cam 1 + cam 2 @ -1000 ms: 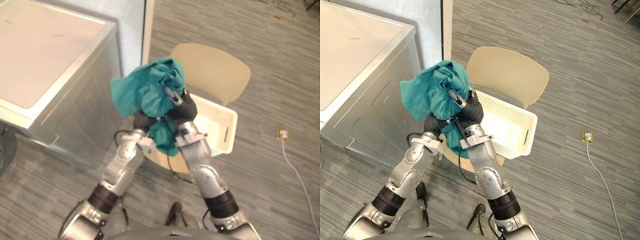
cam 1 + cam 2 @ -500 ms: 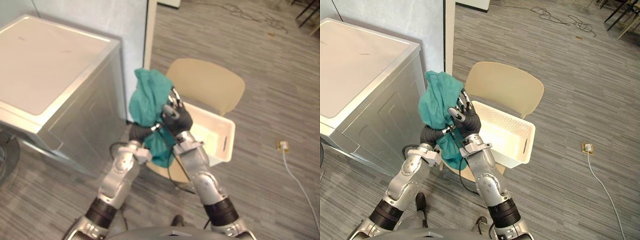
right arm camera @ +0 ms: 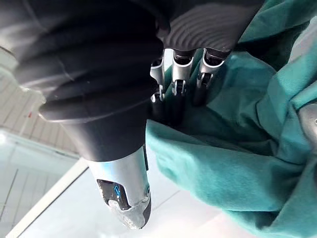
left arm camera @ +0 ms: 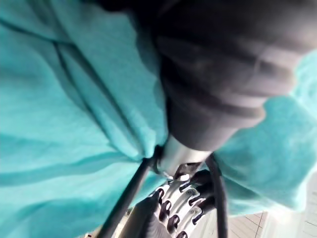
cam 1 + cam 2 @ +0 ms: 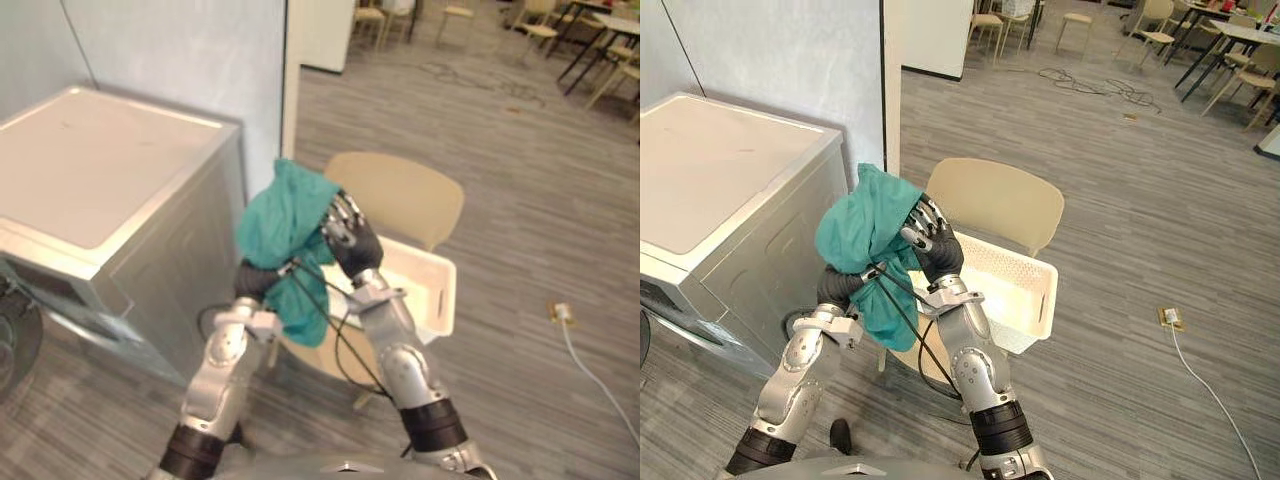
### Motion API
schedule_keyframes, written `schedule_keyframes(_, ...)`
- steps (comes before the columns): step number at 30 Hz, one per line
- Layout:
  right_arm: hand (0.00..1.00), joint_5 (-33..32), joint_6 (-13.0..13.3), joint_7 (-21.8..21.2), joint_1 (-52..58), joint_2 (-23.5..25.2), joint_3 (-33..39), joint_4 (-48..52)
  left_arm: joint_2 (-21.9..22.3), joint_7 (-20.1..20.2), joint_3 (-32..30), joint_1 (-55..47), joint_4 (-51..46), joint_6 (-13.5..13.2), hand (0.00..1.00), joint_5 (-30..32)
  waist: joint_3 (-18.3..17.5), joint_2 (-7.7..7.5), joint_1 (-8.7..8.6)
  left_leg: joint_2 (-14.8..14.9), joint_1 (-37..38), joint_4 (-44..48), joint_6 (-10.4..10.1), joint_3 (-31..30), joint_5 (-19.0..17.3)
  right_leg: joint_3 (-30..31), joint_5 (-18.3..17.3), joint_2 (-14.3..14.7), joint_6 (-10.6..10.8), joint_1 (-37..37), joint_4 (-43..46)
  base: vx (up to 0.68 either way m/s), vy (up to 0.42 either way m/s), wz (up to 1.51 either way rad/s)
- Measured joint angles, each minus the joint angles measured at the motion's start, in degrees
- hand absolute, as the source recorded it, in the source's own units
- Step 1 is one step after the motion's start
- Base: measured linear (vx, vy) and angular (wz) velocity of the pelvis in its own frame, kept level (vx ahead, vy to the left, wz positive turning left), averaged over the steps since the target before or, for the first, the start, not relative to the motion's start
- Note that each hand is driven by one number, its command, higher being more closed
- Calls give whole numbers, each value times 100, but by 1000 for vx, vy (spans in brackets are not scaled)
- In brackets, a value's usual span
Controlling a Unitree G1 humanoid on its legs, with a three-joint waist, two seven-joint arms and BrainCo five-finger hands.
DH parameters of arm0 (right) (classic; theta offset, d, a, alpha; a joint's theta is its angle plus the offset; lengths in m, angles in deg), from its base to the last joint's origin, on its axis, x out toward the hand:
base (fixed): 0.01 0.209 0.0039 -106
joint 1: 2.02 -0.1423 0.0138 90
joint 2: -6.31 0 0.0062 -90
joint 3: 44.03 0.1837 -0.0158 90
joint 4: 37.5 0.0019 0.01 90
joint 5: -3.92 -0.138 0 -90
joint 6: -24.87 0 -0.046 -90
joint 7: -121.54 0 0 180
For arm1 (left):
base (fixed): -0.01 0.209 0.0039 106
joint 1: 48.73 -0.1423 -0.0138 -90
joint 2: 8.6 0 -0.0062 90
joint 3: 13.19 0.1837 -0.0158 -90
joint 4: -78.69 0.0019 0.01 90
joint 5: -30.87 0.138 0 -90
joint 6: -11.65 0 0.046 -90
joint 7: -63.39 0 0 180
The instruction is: Pick up the laundry basket with both hands and put the clothes into the washing machine.
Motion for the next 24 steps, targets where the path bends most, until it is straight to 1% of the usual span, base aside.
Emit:
schedule_keyframes(2, 0, 5, -2, 0, 26, 1, 1, -61, -2, 1, -9, -77, 1, 0, 100, 24, 0, 3, -2, -9, 45, -1, 0, -35, 1, -13, -3, 4, 4, 74, -17, -38, 0, 7)
schedule_keyframes(5, 0, 215, -46, -19, 14, -14, 31, -167, -1, 20, -58, -209, 1, 1, 100, 34, 0, 4, 14, -20, 180, -1, -3, -50, 2, -18, 4, 4, -5, 228, -37, -12, -3, 4)
schedule_keyframes(7, 0, 450, -187, -61, -70, -119, 250, -267, 1, 107, -116, -288, 1, 1, 100, 83, 0, 1, 44, -27, 280, -2, -6, -75, -2, -34, 2, 5, -2, 352, -48, -17, -15, 6)
schedule_keyframes(9, 0, 459, -254, -167, -180, -452, 290, -261, 23, 266, -114, -299, 1, 2, 100, 152, 0, -1, 78, -31, 310, -3, 5, -91, -9, -34, -18, 5, 27, 399, -48, -44, -12, 8)
schedule_keyframes(11, 0, 579, -285, -380, -349, -1009, 306, -218, 128, 507, -94, -300, 2, 24, 100, 290, 4, -9, 76, -65, 308, -4, 11, -205, -12, -35, -35, 7, 51, 448, -52, -46, -3, 16)
schedule_keyframes(13, 0, 609, -289, -519, -410, -1257, 383, -167, 247, 614, -67, -299, 1, 24, 100, 320, 15, -29, 93, -81, 293, -4, 12, -260, -12, -24, -45, 8, 65, 452, -51, -51, 1, 11)
schedule_keyframes(16, 0, 606, -298, -610, -369, -1368, 397, 1, 254, 644, 4, -296, 1, 25, 100, 350, 33, -63, 95, -103, 221, -4, 13, -374, -12, -8, -54, 23, 78, 413, -60, -30, -12, 10)
schedule_keyframes(21, 0, 599, -298, -639, -331, -1372, 398, 8, 247, 703, 12, -301, 1, 25, 100, 350, 62, -141, 104, -106, 59, -4, 13, -388, -11, 183, -52, 101, 77, 283, -169, -5, -4, 1)
schedule_keyframes(22, 0, 599, -298, -639, -304, -1365, 398, 9, 247, 706, 11, -303, 0, 25, 0, 350, 60, -153, 114, -110, 2, -4, 14, -385, -11, 222, -52, 108, 76, 219, -178, 0, 0, 0)
schedule_keyframes(24, 0, 600, -297, -633, -300, -1365, 402, 9, 231, 706, 8, -303, -6, 25, 0, 348, 65, -164, 122, -112, -96, -4, 24, -383, -1, 291, -49, 131, 71, 122, -195, 0, 0, 0)
